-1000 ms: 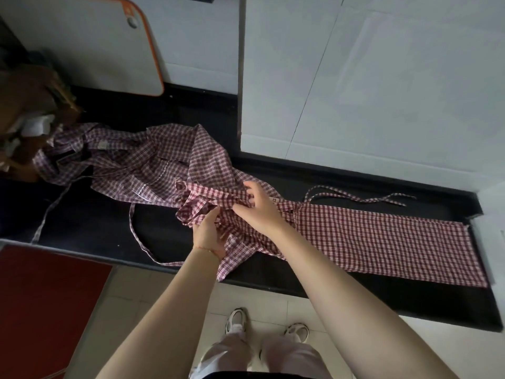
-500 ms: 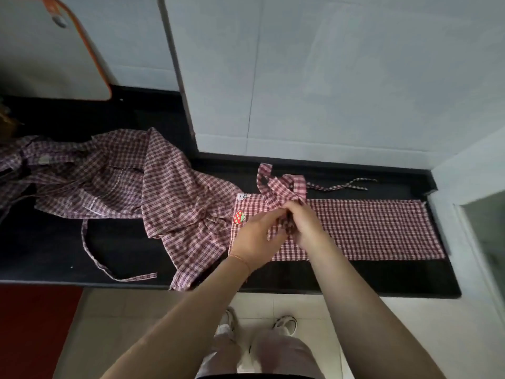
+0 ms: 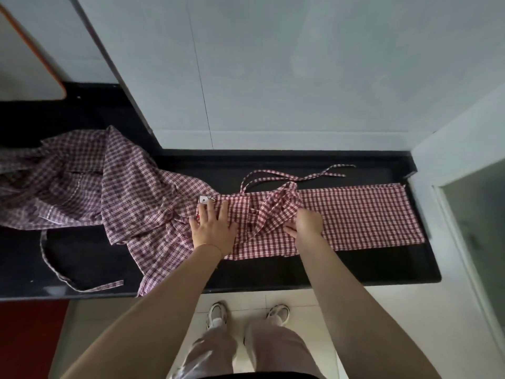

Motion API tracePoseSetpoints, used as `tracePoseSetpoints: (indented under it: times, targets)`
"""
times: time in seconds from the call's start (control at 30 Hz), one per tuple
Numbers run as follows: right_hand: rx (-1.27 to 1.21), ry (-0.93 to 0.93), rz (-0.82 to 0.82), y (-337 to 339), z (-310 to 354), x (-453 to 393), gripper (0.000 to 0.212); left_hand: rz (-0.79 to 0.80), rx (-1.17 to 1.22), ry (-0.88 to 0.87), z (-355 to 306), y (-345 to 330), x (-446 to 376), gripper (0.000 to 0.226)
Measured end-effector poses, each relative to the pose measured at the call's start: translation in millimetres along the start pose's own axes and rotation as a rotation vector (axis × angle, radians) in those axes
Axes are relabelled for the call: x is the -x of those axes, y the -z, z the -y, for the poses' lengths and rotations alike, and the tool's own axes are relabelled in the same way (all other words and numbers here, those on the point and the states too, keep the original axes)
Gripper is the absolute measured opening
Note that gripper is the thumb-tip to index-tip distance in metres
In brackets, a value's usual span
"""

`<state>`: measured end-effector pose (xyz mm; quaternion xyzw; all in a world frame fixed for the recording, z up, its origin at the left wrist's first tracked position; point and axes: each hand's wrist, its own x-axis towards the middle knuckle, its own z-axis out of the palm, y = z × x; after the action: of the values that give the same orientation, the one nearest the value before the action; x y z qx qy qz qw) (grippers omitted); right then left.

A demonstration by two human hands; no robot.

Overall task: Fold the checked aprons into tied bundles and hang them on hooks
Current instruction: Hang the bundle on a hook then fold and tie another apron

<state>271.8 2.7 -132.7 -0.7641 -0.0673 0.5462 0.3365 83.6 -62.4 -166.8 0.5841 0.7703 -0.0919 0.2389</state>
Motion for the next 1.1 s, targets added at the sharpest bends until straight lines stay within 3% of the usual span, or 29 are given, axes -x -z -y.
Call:
tracePoseSetpoints:
  times: [0.1, 0.17, 0.23, 0.3, 0.4, 0.5, 0.57, 0.63, 0.73, 0.77, 0.83, 0.9, 0.97, 1.1]
  targets:
    - [0.19, 0.221, -0.217, 7, 4, -1, 0.036, 0.016, -0.026, 0.029, -3, -3, -3, 0.072]
    - [0.461, 0.626, -0.243, 6, 1, -1, 0.04, -0.04, -0.04, 0.04, -5, -8, -4, 0.078]
    - [0.821, 1.121, -0.154, -1, -1, -2, 0.041, -0.186, -0.062, -0.068, -7, -12, -4, 0.076]
    - [1.154, 1.392, 0.072, -12, -2, -4, 0.046, -0.229, -0.103, -0.264, -9, -14, -5, 0.066]
    - [1.633, 1.324, 0.338, -21, -1, -8, 0.074, -0.131, -0.122, -0.249, -6, -19, -10, 0.063]
    - [1.901, 1.242, 0.317, -13, 5, -16, 0.097, -0.104, -0.112, -0.188, -1, -26, -15, 0.067]
    - [1.962, 1.17, 0.318, -8, 10, -18, 0.09, -0.112, -0.07, -0.177, -2, -28, -17, 0.07]
    - [1.97, 1.115, 0.36, -5, 16, -18, 0.06, -0.127, -0.021, -0.158, -4, -30, -17, 0.072]
    - [2.021, 1.212, 0.247, 4, 24, -22, 0.03, -0.147, 0.052, -0.132, -5, -32, -17, 0.072]
    - [2.057, 1.196, 0.17, 9, 27, -25, 0.029, -0.151, 0.066, -0.125, -6, -32, -17, 0.071]
    - [2.133, 1.042, 0.041, 19, 28, -26, 0.045, -0.145, 0.092, -0.116, -7, -31, -17, 0.07]
    - [2.106, 0.985, -0.008, 22, 23, -23, 0.071, -0.145, 0.086, -0.103, -8, -32, -17, 0.068]
    - [1.945, 1.079, 0.033, 17, 12, -12, 0.087, -0.177, 0.026, -0.079, -9, -34, -18, 0.064]
    - [1.601, 1.476, 0.284, -12, -31, 7, 0.073, -0.205, -0.046, -0.038, -11, -41, -21, 0.062]
